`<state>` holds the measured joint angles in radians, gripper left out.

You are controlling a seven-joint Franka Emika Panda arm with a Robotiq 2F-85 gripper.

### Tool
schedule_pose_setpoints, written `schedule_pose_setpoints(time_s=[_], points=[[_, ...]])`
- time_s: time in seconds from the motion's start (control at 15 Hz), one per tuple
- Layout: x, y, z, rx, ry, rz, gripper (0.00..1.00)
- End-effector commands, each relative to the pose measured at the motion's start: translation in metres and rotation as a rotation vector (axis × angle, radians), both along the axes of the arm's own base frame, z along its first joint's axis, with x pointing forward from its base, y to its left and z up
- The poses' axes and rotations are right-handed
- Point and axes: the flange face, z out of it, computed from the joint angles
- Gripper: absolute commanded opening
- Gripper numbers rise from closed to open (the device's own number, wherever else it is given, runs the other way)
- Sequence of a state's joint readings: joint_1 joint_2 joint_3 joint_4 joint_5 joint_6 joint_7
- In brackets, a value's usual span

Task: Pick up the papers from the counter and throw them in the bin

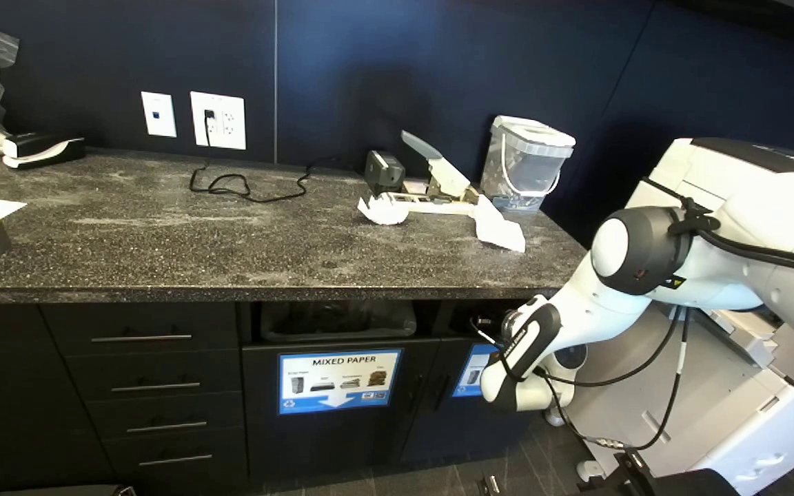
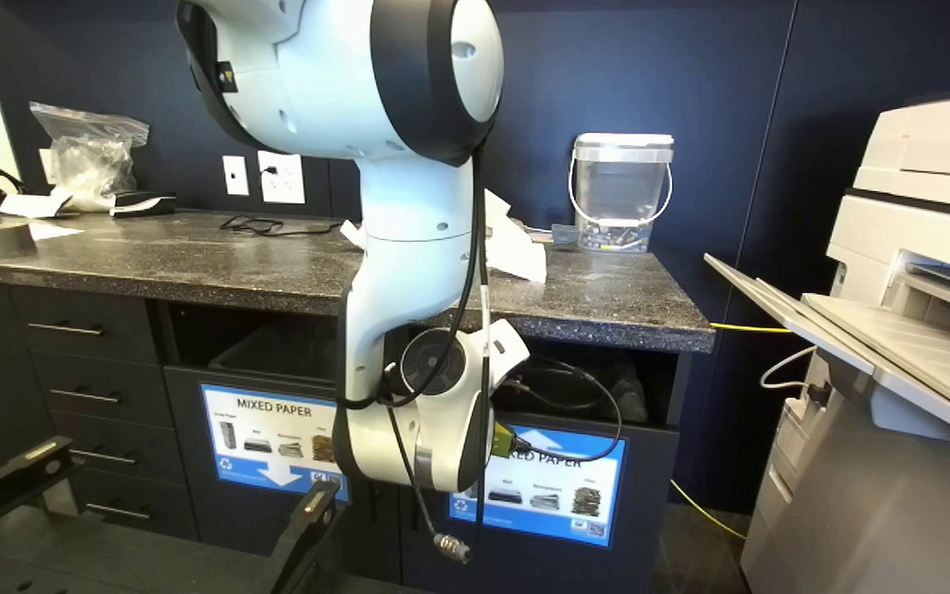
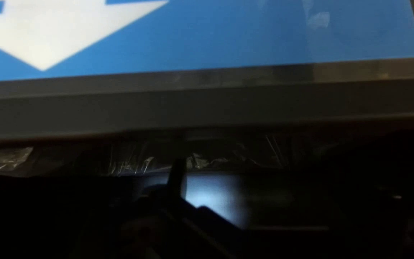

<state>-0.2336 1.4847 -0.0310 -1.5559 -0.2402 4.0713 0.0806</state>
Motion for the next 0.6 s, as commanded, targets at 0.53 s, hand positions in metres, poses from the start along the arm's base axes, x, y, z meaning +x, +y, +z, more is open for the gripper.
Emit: schedule_pose_setpoints(time_s=[0.53], points=[[-0.050, -0.005, 0.072, -0.026, 0.002, -0.009, 1.00]])
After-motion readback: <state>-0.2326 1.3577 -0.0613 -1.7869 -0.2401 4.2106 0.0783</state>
